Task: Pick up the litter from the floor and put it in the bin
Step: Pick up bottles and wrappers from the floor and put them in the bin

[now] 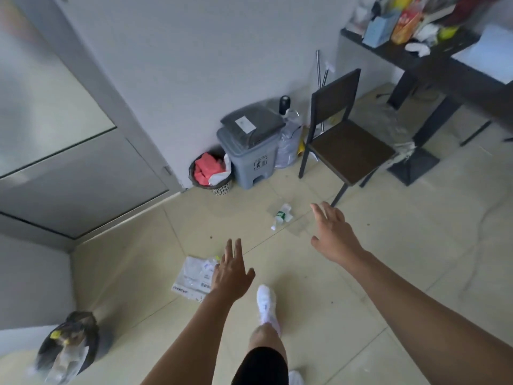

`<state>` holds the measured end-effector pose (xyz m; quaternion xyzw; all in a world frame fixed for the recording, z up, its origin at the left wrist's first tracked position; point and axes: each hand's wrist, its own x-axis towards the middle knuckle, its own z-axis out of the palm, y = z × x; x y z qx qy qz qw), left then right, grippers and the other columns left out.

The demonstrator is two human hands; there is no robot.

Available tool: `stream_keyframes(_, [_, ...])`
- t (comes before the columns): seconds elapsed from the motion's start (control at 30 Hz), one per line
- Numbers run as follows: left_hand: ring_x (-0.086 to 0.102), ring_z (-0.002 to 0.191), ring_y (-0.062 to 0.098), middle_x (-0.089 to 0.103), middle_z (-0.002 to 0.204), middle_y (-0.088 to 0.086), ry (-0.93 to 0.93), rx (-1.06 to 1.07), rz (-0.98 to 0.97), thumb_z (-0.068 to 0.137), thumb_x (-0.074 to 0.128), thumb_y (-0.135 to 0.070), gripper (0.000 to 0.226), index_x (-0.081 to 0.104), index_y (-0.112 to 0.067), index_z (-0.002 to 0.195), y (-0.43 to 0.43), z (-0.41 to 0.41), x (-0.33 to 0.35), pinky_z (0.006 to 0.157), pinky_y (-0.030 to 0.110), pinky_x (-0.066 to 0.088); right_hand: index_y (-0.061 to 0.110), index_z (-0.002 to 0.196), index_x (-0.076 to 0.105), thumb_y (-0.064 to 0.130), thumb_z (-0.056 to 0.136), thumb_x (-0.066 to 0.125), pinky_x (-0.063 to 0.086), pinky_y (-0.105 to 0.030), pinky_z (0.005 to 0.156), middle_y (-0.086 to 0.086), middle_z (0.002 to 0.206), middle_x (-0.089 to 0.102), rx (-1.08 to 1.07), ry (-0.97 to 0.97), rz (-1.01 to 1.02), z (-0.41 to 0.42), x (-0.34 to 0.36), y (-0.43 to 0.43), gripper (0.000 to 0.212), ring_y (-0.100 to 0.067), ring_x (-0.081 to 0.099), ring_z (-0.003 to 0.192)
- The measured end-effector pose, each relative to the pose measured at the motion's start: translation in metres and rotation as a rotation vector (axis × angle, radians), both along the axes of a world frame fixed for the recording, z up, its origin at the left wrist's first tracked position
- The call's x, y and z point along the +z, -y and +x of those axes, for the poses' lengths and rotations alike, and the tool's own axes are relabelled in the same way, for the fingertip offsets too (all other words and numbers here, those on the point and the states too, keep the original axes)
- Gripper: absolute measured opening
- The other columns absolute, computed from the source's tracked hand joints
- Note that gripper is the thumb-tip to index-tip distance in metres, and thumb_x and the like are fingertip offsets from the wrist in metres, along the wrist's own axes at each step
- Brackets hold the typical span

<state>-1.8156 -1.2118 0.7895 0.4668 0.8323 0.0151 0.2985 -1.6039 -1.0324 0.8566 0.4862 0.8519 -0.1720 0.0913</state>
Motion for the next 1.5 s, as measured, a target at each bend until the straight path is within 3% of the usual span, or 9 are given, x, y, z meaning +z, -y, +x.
stream_keyframes(0.33, [0.006, 0.159, 0.027, 0.001, 0.172, 0.012, 0.036, 0.133, -0.098, 0.097, 0.054, -0.048, 0.092, 0.002, -0.013, 0.164, -0.161, -0.019, -0.12, 0.124, 0.043, 0.022, 0.024, 0.162, 0.013, 0.024, 0.09, 0.062, 0.049, -0.042, 0.104, -0.006, 0.167, 0.017, 0.193, 0.12, -0.067, -0.059, -0.106, -0.199, 0.087, -0.031, 0.021, 0.15])
stream_keyframes(0.5, [0.011, 0.159, 0.027, -0.001, 0.173, 0.01, 0.099, 0.195, -0.186, 0.096, 0.056, -0.046, 0.091, 0.003, -0.015, 0.164, -0.251, -0.037, -0.187, 0.123, 0.043, 0.023, 0.024, 0.162, 0.012, 0.021, 0.092, 0.065, 0.046, -0.044, 0.108, -0.007, 0.168, 0.015, 0.309, 0.233, -0.169, -0.102, -0.191, -0.317, 0.088, -0.033, 0.021, 0.151])
stream_keyframes(0.73, [0.019, 0.157, 0.027, 0.001, 0.173, 0.008, 0.232, 0.258, -0.298, 0.098, 0.056, -0.044, 0.088, 0.006, -0.016, 0.164, -0.348, -0.041, -0.264, 0.119, 0.043, 0.029, 0.023, 0.163, 0.012, 0.018, 0.091, 0.064, 0.044, -0.04, 0.11, -0.008, 0.167, 0.018, 0.441, 0.411, -0.248, -0.126, -0.287, -0.417, 0.089, -0.033, 0.024, 0.15])
stream_keyframes(0.93, [0.027, 0.153, 0.026, 0.009, 0.172, 0.006, 0.345, 0.364, -0.349, 0.097, 0.057, -0.041, 0.081, 0.014, -0.018, 0.162, -0.424, -0.026, -0.424, 0.116, 0.044, 0.033, 0.022, 0.163, 0.013, 0.025, 0.093, 0.062, 0.045, -0.04, 0.105, -0.008, 0.165, 0.019, 0.565, 0.468, -0.296, -0.159, -0.464, -0.483, 0.085, -0.032, 0.026, 0.147])
stream_keyframes(1.0, [0.037, 0.148, 0.029, 0.023, 0.167, 0.007, 0.384, 0.465, -0.36, 0.096, 0.058, -0.041, 0.078, 0.02, -0.018, 0.16, -0.446, -0.021, -0.499, 0.113, 0.045, 0.037, 0.021, 0.163, 0.013, 0.027, 0.095, 0.062, 0.046, -0.041, 0.104, -0.01, 0.163, 0.021, 0.627, 0.486, -0.333, -0.173, -0.545, -0.5, 0.084, -0.032, 0.028, 0.146])
stream_keyframes(1.1, [0.053, 0.129, 0.034, 0.051, 0.144, 0.011, 0.446, 0.673, -0.356, 0.096, 0.06, -0.038, 0.063, 0.035, -0.015, 0.149, -0.476, -0.009, -0.604, 0.102, 0.045, 0.045, 0.019, 0.161, 0.02, 0.026, 0.094, 0.064, 0.047, -0.045, 0.103, -0.013, 0.156, 0.03, 0.742, 0.457, -0.322, -0.196, -0.66, -0.525, 0.081, -0.035, 0.033, 0.141])
stream_keyframes(1.27, [0.054, 0.125, 0.032, 0.054, 0.136, 0.01, 0.522, 0.838, -0.346, 0.097, 0.057, -0.031, 0.051, 0.041, -0.014, 0.142, -0.513, 0.034, -0.742, 0.097, 0.045, 0.045, 0.015, 0.157, 0.029, 0.034, 0.093, 0.071, 0.048, -0.049, 0.102, -0.013, 0.151, 0.039, 0.947, 0.321, -0.288, -0.242, -0.803, -0.547, 0.079, -0.035, 0.037, 0.138])
stream_keyframes(1.37, [0.054, 0.125, 0.035, 0.052, 0.135, 0.011, 0.517, 1.159, -0.346, 0.096, 0.06, -0.034, 0.051, 0.042, -0.011, 0.137, -0.523, 0.055, -0.792, 0.093, 0.045, 0.046, 0.017, 0.159, 0.023, 0.056, 0.077, 0.081, 0.045, -0.05, 0.107, -0.012, 0.154, 0.035, 1.049, 0.341, -0.284, -0.265, -0.858, -0.545, 0.108, -0.033, 0.033, 0.142])
stream_keyframes(1.5, [0.047, 0.132, 0.035, 0.045, 0.136, 0.014, 0.502, 1.657, -0.337, 0.089, 0.071, -0.048, 0.067, 0.04, -0.006, 0.13, -0.532, 0.076, -0.825, 0.102, 0.046, 0.044, 0.025, 0.161, 0.009, 0.078, 0.046, 0.085, 0.034, -0.052, 0.117, -0.01, 0.16, 0.022, 1.103, 0.463, -0.263, -0.273, -0.896, -0.537, 0.149, -0.035, 0.022, 0.15])
